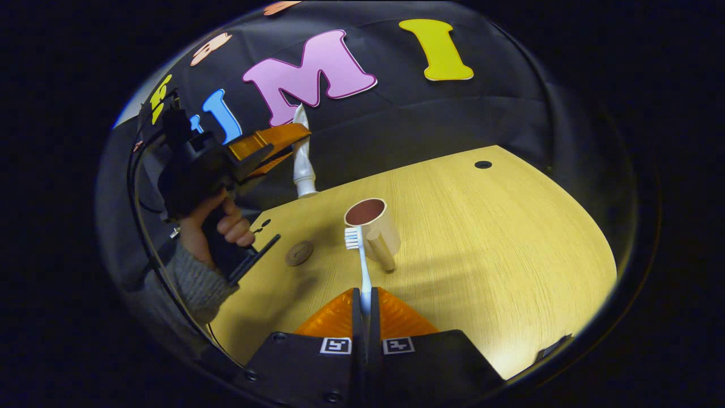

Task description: Put the toothbrush and toothpaste on the desktop into the cup, then pick up the cup and place it on the coaster on the desktop.

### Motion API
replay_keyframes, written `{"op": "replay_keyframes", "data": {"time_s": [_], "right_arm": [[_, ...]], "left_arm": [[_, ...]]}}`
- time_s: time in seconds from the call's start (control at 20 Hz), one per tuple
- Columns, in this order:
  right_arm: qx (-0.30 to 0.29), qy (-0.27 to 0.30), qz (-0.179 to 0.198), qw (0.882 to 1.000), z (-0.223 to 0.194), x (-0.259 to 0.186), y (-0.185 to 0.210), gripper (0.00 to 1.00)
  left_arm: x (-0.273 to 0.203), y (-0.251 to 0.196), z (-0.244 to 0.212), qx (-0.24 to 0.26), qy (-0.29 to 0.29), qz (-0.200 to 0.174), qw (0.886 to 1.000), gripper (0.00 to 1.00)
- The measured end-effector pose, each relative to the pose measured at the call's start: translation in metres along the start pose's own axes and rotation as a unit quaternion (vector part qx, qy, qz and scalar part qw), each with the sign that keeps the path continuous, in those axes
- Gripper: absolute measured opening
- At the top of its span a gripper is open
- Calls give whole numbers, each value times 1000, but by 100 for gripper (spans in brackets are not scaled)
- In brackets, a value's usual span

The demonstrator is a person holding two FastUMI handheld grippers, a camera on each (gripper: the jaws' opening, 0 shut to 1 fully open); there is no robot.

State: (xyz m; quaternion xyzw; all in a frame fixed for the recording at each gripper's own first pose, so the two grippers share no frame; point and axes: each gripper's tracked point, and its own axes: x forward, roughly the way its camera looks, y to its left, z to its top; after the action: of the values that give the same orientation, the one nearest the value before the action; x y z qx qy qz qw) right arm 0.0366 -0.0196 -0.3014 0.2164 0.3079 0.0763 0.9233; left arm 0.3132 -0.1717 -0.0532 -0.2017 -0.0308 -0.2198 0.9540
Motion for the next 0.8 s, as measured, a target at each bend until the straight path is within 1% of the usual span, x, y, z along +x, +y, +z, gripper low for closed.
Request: {"op": "replay_keyframes", "data": {"time_s": [0.2,0.35,0.5,0.65,0.8], "right_arm": [[2,-5,-4,1000,2,0,-13,5],[5,-12,-6,1000,6,3,-21,6],[11,-22,-2,1000,13,7,-24,5],[16,-31,1,999,21,12,-27,5],[13,-46,-1,999,32,17,-33,5]], "left_arm": [[29,8,-28,-13,-16,-1,1000,17],[40,21,-54,-5,-13,10,1000,16],[43,23,-74,13,-8,10,1000,17],[43,29,-89,34,-4,19,999,17],[36,36,-108,36,1,30,999,17]]}}
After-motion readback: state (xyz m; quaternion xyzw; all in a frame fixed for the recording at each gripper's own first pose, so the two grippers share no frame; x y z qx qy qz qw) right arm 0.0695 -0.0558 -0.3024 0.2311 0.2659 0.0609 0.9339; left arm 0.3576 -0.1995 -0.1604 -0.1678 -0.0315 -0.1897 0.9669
